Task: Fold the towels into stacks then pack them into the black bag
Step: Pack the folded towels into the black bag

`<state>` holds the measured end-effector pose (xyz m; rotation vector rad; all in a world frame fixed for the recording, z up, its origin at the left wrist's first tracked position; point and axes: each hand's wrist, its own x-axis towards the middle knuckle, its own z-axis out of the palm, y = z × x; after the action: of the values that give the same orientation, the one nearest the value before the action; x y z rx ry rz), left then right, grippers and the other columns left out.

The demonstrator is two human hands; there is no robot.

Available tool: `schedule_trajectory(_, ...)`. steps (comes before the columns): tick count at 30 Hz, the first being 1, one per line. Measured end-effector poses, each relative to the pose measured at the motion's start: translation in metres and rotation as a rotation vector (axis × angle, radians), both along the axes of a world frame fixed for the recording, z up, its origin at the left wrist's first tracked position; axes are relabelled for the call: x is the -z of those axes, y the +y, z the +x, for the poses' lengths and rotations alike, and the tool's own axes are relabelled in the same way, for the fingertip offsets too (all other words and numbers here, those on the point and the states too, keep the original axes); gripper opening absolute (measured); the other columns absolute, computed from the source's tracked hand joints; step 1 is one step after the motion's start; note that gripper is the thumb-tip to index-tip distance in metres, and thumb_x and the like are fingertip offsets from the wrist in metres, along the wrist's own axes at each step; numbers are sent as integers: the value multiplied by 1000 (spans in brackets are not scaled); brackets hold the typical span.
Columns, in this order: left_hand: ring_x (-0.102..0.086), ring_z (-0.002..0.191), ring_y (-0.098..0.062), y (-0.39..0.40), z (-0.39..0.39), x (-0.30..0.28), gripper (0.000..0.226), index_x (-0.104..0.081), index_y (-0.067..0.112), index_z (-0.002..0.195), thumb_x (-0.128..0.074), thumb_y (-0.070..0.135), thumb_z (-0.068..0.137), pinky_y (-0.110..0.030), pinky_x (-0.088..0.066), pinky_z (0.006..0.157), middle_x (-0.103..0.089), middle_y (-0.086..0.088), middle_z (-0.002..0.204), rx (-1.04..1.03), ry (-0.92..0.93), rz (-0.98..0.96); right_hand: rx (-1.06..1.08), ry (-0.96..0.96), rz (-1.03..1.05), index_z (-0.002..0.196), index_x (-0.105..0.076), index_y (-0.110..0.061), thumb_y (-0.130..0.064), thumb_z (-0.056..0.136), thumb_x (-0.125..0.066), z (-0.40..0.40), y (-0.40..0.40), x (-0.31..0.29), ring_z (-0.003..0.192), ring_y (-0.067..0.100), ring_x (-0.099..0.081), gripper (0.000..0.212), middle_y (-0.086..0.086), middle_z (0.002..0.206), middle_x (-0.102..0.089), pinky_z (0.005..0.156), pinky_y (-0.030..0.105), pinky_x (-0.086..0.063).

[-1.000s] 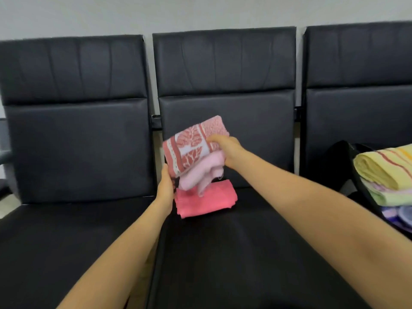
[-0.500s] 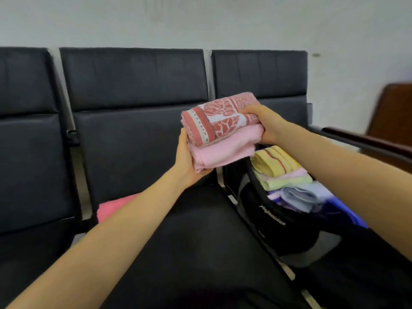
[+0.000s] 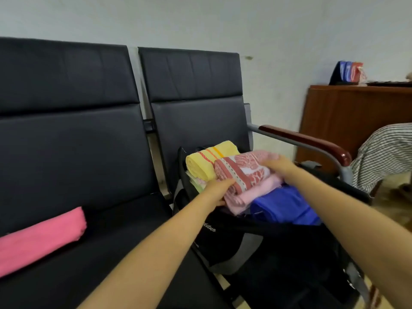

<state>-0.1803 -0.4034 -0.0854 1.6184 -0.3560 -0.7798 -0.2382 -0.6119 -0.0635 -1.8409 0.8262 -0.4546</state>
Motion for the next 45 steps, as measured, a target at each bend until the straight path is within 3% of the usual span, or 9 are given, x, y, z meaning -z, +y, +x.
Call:
schedule_trajectory(5,-55,113,-25,15,7,9,45,-53,21,130,-65,36,89,-34,-52,86,-56,-4,130,-41,-158,50,65,357,-566,141,-33,-4,-43,93,-55,11,12,22,126,39,-44,65,23,139,-45,102,47,-39)
schedule_trajectory(9,-60,92,-17,57,28,-10,30,-61,15,114,-62,33,90,-34,-57,82,-62,-7,114,-169,-351,17,184,-38,-894,132,-50,-14,-29,89,-58,12,60,-11,122,30,-44,46,12,130,-52,100,43,-39)
schedule_trajectory(13,-59,96,-15,144,63,-4,20,-60,20,111,-54,28,94,-40,-53,90,-60,4,103,-383,-470,67,-195,-372,-683,110,-60,-17,-16,87,-56,42,163,-21,88,12,-55,23,-1,97,-62,80,24,-44)
schedule_trajectory(17,-58,110,-28,259,108,40,28,-60,14,117,-55,22,91,-38,-46,97,-64,-7,114,-661,-494,304,-524,-239,-445,94,-64,-18,-18,88,-56,95,271,16,71,9,-56,10,-10,72,-58,70,23,-44)
schedule_trajectory(23,-41,126,-41,418,153,94,51,-50,9,135,-55,31,89,-42,-34,103,-48,-25,134,-1041,-314,631,-612,57,-53,78,-57,-12,-24,86,-53,189,401,99,77,19,-50,14,4,76,-52,86,47,-54)
schedule_trajectory(29,-44,125,-38,464,185,107,66,-49,7,134,-62,49,84,-39,-38,101,-49,-18,136,-898,-170,760,-508,107,483,125,-48,-3,-20,92,-53,237,465,121,99,26,-59,37,13,124,-56,75,37,-55)
schedule_trajectory(33,-53,117,-36,477,190,105,56,-54,3,126,-66,38,84,-37,-44,99,-56,-17,129,-821,-133,693,-583,222,562,93,-57,-12,-23,90,-61,232,465,116,69,15,-51,12,6,81,-58,65,26,-45)
schedule_trajectory(38,-56,102,-27,435,156,80,43,-50,1,124,-62,25,91,-34,-48,78,-57,-16,121,-766,20,268,-679,250,458,121,-55,-15,-32,79,-69,215,459,105,106,27,-62,48,10,118,-62,90,43,-54)
schedule_trajectory(45,-58,83,-17,302,98,8,21,-53,15,116,-48,24,97,-34,-49,66,-61,-4,98,-664,2,-226,-536,-187,254,94,-57,-9,-10,85,-61,153,333,-1,80,27,-60,9,15,88,-59,58,29,-46)
